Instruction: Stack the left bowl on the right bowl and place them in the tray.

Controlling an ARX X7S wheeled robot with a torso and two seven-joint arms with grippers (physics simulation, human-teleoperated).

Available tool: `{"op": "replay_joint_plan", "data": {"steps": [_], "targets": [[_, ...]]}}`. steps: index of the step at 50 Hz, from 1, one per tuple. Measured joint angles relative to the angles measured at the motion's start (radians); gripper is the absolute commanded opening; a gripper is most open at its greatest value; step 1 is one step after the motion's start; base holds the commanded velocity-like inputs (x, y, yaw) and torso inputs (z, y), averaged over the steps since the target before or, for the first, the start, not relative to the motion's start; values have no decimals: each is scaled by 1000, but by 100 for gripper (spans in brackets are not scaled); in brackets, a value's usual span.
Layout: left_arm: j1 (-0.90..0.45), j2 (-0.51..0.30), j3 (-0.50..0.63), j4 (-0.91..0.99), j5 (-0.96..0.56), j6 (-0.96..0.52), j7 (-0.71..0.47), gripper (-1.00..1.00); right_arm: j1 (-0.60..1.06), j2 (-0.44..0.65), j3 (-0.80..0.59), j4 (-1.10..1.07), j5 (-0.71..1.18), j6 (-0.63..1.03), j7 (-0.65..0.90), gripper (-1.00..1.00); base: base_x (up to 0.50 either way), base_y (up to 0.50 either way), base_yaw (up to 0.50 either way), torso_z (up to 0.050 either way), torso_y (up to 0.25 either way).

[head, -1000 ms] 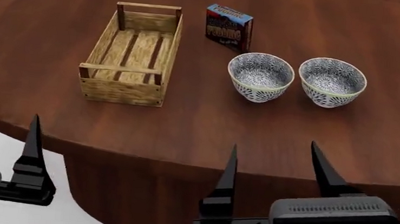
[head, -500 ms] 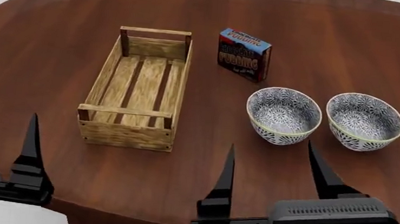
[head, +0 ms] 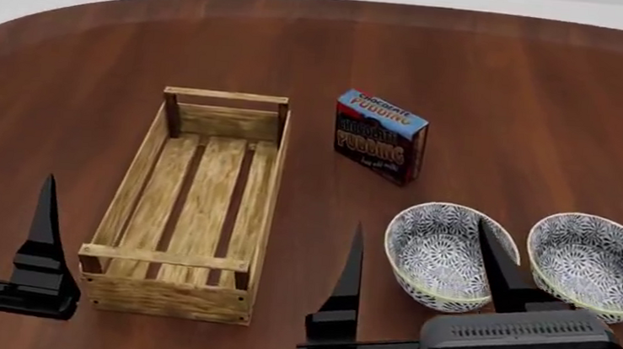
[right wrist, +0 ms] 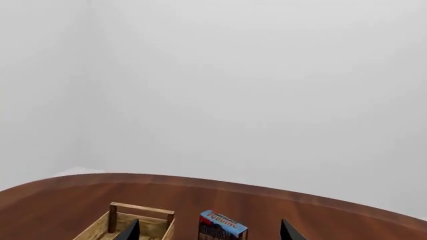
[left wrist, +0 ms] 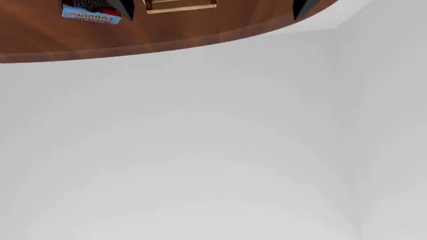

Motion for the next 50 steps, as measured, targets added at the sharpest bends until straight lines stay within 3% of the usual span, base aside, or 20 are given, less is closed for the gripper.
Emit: {"op": "replay_joint_plan", "data": {"steps": [45, 50], "targets": [[0, -22, 13, -1, -3, 27, -26, 100, 3, 8, -4, 18, 36, -22, 17, 100, 500, 6, 0, 0, 1], [7, -26, 16, 2, -1, 34, -29, 100, 5, 8, -3, 19, 39, -18, 23, 100, 11, 0, 0, 0, 0]]}}
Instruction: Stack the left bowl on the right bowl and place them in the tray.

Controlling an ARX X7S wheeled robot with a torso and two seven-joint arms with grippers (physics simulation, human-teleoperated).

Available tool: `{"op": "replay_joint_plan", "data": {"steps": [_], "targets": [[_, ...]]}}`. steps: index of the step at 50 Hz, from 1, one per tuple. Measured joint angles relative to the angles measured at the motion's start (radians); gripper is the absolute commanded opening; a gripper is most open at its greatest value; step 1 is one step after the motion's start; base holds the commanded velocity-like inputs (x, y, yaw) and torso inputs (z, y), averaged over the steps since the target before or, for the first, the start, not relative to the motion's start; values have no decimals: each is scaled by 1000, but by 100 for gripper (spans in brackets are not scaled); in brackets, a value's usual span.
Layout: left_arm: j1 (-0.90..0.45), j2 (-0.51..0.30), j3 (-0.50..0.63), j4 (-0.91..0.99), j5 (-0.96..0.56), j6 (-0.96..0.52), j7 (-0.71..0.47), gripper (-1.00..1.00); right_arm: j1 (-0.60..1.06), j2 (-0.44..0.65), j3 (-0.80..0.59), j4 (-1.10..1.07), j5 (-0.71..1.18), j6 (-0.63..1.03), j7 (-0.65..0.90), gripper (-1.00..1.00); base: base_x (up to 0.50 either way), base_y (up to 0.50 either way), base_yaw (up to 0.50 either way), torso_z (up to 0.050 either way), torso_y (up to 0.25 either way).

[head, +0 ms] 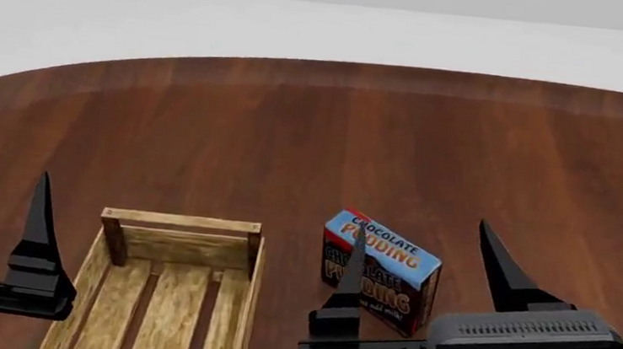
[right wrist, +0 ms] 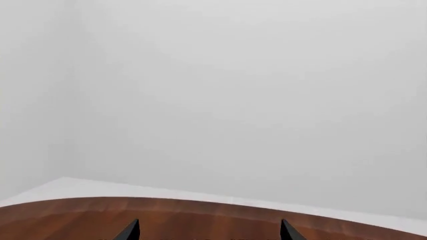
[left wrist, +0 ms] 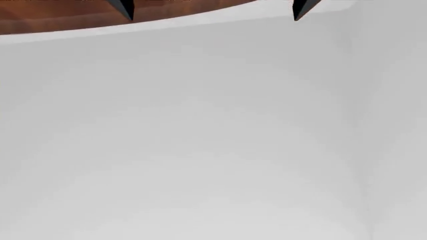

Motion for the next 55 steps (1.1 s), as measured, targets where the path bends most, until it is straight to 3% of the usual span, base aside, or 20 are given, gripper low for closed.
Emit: {"op": "replay_joint_plan", "data": {"steps": [10, 33, 41, 55], "targets": [[24, -15, 4, 18, -6, 10, 4, 100, 0, 3, 0, -7, 7, 9, 10, 100, 0, 0, 0, 0, -12], [29, -39, 26, 20, 0, 8, 10, 100, 30, 7, 12, -71, 62, 158, 53, 100, -1, 0, 0, 0, -250], [21, -41, 38, 18, 4, 8, 10, 100, 72, 18, 11, -139, 80, 320, 104, 100, -1, 0, 0, 0, -249], [23, -40, 14, 47, 0, -4, -19, 100, 210, 7, 91, -324, 193, 786, 160, 100, 0, 0, 0, 0, 0]]}}
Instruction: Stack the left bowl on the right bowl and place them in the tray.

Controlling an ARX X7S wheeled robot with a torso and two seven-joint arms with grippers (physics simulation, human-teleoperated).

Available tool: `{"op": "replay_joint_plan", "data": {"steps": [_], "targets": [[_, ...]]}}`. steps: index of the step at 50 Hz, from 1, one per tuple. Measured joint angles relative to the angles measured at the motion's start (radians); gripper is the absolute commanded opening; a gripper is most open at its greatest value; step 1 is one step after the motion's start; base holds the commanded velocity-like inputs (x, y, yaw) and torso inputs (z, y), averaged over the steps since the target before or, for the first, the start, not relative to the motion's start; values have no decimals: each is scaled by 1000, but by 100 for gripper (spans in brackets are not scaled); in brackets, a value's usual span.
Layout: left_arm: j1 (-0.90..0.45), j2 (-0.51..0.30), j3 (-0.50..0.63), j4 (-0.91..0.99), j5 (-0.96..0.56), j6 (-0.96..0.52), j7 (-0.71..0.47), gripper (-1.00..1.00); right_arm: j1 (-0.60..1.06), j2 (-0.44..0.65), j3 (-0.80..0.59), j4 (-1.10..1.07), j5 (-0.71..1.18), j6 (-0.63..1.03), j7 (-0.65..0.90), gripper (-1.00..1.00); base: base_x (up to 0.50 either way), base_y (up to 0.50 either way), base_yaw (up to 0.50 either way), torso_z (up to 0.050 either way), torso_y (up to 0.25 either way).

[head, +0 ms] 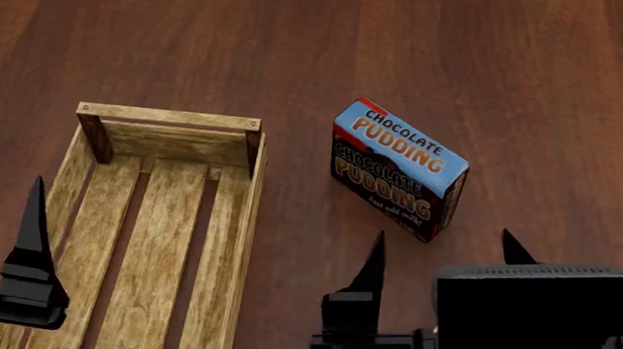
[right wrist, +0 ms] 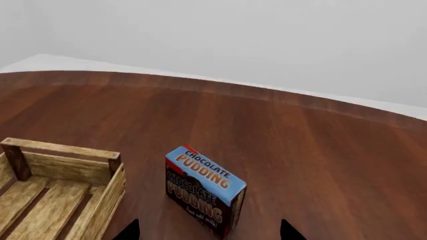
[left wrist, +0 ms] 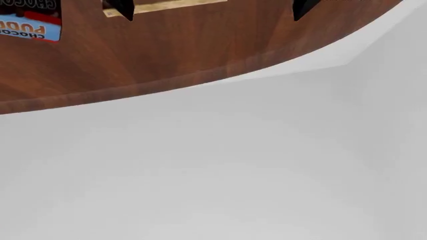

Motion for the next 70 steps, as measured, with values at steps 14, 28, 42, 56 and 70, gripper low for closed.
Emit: {"op": "replay_joint_plan", "data": {"steps": [14, 28, 42, 56, 70], "targets": [[39, -22, -40, 43, -15, 0, -14, 100, 124, 86, 198, 64, 744, 244, 479, 100, 0, 0, 0, 0, 0], [61, -46, -67, 72, -22, -9, -20, 100, 159, 188, 176, 155, 1205, 249, 836, 100, 0, 0, 0, 0, 0], [73, -55, -72, 79, -29, -15, -24, 100, 117, 213, 142, 202, 1301, 233, 904, 100, 0, 0, 0, 0, 0], [77, -61, -57, 77, -20, -14, -26, 100, 73, 199, 110, 256, 1205, 218, 807, 100, 0, 0, 0, 0, 0], [75, -65, -38, 66, -7, -8, -28, 100, 73, 191, 48, 331, 1042, 180, 662, 100, 0, 0, 0, 0, 0]]}}
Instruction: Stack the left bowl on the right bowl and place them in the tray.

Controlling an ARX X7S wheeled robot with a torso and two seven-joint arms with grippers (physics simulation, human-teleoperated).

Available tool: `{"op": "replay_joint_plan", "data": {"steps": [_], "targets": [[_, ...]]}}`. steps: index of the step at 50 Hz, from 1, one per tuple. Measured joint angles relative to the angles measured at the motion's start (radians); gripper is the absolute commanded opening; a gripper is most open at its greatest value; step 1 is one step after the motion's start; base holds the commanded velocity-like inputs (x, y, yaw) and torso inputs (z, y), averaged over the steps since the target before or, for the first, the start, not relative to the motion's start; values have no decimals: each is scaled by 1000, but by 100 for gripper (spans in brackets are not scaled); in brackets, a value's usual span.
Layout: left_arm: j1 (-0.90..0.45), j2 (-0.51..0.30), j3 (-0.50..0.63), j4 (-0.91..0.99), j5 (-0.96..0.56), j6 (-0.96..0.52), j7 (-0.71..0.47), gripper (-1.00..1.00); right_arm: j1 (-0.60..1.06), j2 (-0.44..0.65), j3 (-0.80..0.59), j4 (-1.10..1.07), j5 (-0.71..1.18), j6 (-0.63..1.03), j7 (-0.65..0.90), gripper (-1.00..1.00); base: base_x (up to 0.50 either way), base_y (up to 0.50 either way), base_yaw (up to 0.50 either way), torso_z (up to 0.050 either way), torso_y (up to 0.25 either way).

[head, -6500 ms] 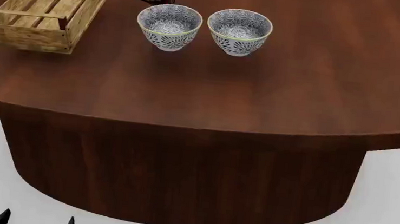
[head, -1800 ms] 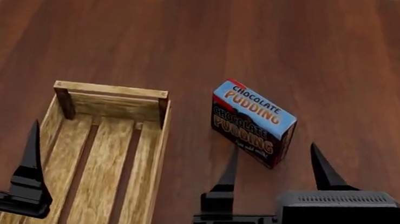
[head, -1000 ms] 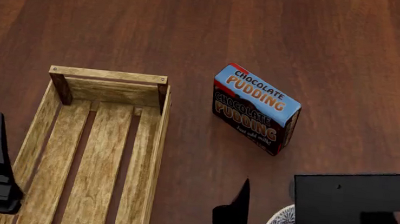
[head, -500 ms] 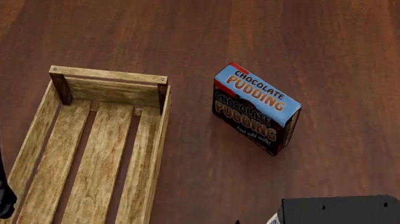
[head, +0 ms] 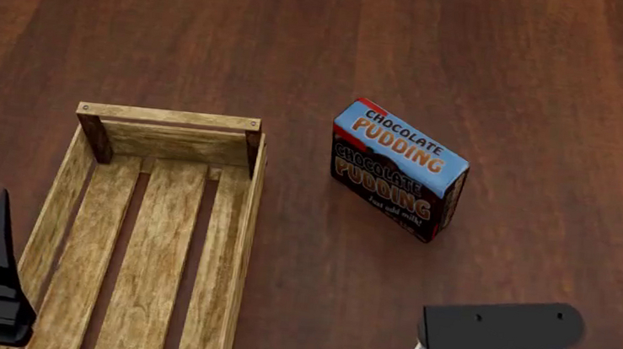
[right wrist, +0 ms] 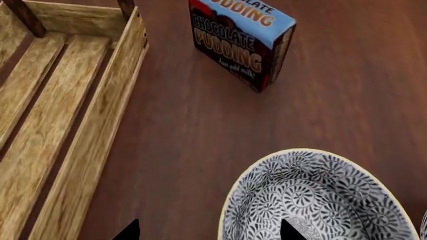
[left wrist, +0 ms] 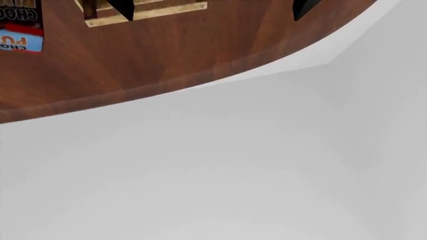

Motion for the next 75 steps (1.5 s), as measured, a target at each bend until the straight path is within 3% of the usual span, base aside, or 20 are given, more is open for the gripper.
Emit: {"op": "replay_joint_plan", "data": {"steps": [17, 75], "targets": [[2, -7, 12, -5, 10, 6, -5, 100, 4, -4, -83, 98, -165, -81, -150, 100, 0, 0, 0, 0, 0], [0, -22, 25, -4, 1, 6, -14, 100, 64, -5, -214, 352, -344, -211, -323, 100, 0, 0, 0, 0, 0]]}}
